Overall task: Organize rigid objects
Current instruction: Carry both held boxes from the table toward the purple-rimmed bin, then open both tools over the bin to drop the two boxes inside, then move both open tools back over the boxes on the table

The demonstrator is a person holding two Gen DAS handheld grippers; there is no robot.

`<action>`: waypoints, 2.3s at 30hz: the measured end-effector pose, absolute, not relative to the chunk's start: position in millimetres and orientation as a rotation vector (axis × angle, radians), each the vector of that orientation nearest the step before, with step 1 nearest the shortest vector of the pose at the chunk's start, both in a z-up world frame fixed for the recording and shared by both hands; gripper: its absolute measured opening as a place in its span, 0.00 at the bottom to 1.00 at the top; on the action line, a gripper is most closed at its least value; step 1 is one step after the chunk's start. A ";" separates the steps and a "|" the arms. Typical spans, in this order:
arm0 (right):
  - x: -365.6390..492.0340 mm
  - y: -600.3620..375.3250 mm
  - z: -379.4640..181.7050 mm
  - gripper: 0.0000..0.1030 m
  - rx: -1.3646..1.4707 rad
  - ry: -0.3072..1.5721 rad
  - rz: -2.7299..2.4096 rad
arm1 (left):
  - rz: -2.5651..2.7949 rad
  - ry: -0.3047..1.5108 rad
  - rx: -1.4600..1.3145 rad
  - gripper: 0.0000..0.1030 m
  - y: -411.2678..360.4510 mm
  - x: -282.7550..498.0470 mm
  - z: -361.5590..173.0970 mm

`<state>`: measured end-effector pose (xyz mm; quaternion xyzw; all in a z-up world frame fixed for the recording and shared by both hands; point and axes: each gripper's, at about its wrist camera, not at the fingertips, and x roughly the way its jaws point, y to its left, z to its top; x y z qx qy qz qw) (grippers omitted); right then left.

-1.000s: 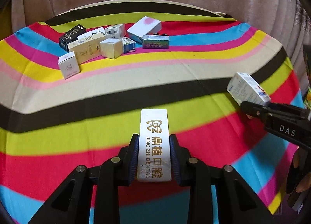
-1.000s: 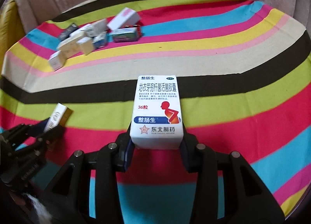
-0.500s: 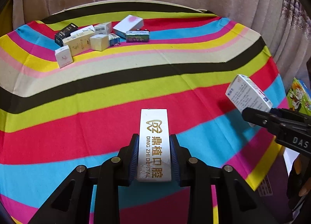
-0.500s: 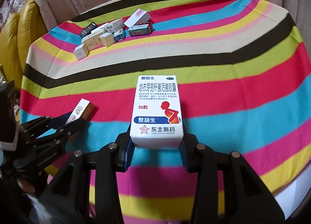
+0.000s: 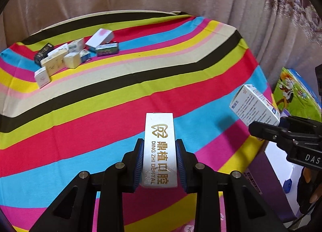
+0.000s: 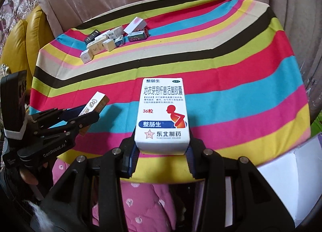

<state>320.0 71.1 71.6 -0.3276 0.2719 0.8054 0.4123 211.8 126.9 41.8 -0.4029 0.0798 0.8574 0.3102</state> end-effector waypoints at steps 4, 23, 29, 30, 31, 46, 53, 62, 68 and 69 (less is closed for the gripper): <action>324.6 68.4 72.0 0.43 -0.815 0.693 2.024 | 2.261 0.222 -1.061 0.31 129.3 216.1 43.8; 483.0 16.6 66.3 0.43 -0.767 0.682 1.717 | 1.770 0.445 -0.897 0.31 255.1 331.5 80.4; 517.7 9.7 58.0 0.43 -0.790 0.673 1.603 | 1.621 0.535 -0.862 0.31 294.6 373.0 78.8; 521.1 9.4 57.0 0.43 -0.791 0.675 1.592 | 1.605 0.547 -0.857 0.31 299.8 378.1 77.3; 523.7 9.7 55.9 0.43 -0.792 0.679 1.583 | 1.590 0.556 -0.857 0.31 303.3 381.9 76.0; 511.0 18.0 71.4 0.67 -0.814 0.598 1.491 | 1.726 0.522 -0.738 0.78 257.3 366.7 76.2; 425.6 29.2 72.7 0.69 -0.884 0.573 1.702 | 2.240 0.409 -0.922 0.80 146.0 227.4 62.8; 311.1 53.7 69.6 0.69 -0.953 0.545 1.930 | 2.704 0.212 -1.168 0.81 25.5 49.2 49.7; 257.2 74.9 72.6 0.69 -0.985 0.519 2.021 | 2.798 0.108 -1.277 0.81 8.3 -45.7 41.4; 252.4 76.9 73.2 0.69 -0.993 0.512 2.031 | 2.799 0.099 -1.286 0.81 5.5 -55.4 41.2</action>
